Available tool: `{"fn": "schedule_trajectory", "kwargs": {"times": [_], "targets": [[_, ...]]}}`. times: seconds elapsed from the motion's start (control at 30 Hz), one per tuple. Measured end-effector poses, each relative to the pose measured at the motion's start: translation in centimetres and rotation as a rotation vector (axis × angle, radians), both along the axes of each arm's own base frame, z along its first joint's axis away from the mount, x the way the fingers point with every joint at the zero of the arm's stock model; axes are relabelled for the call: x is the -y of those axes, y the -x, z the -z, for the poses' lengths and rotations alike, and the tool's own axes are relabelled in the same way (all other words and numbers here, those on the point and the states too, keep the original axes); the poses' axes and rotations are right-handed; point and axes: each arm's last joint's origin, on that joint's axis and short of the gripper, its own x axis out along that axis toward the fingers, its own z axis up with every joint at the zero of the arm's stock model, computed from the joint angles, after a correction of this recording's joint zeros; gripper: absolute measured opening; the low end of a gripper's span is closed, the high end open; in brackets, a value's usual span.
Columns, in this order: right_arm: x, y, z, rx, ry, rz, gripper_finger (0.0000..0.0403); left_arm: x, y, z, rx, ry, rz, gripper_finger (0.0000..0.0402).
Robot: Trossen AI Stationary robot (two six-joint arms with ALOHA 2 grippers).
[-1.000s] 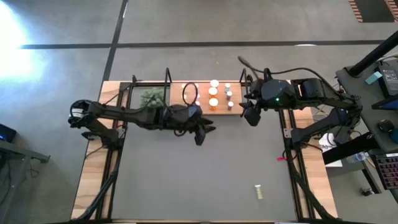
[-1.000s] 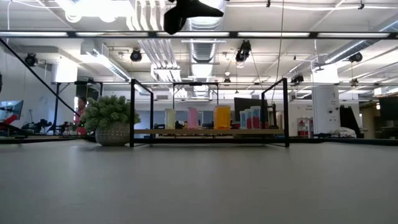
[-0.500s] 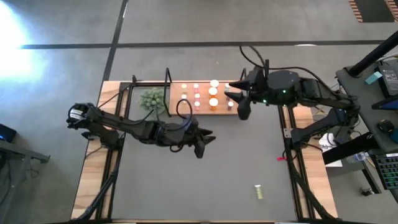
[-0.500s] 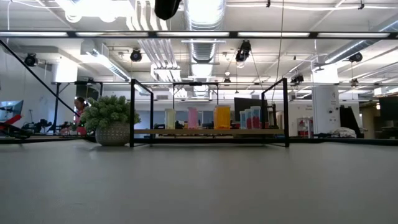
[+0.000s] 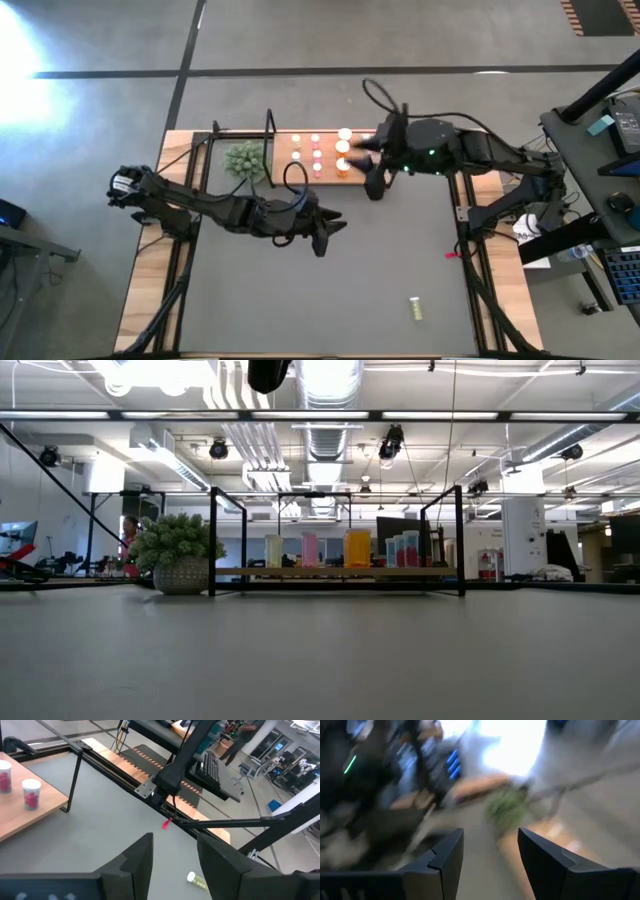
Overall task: Pick and place medicine bottles onto shelf by color
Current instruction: Put the yellow pill bottle on the shelf aligned with the other yellow pill bottles
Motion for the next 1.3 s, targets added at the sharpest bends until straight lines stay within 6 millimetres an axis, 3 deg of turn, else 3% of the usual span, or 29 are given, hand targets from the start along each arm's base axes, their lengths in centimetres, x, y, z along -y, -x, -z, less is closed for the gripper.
{"fn": "schedule_trajectory", "kwargs": {"times": [0.37,0.53,0.63,0.87,1.3], "targets": [[-1.8,1.8,2.1,-0.285,-0.413,-0.411,0.0178,0.1,0.2,1.2,-0.086,-0.001,0.061,0.0137],[-3.6,2.0,3.3,-0.403,-0.513,-0.431,0.0178,0.2,0.4,1.7,-0.144,-0.008,0.086,0.0137],[-4.8,3.1,4.4,-0.557,-0.600,-0.335,0.0178,0.1,0.6,2.0,-0.180,-0.011,0.095,0.0137],[-7.7,7.6,7.2,-0.878,-0.585,0.174,0.0178,0.1,0.9,2.6,-0.253,-0.022,0.111,0.0137],[-16.3,9.7,15.6,-0.952,-0.752,0.425,0.0178,0.0,1.2,3.0,-0.313,-0.113,0.163,0.0137]]}}
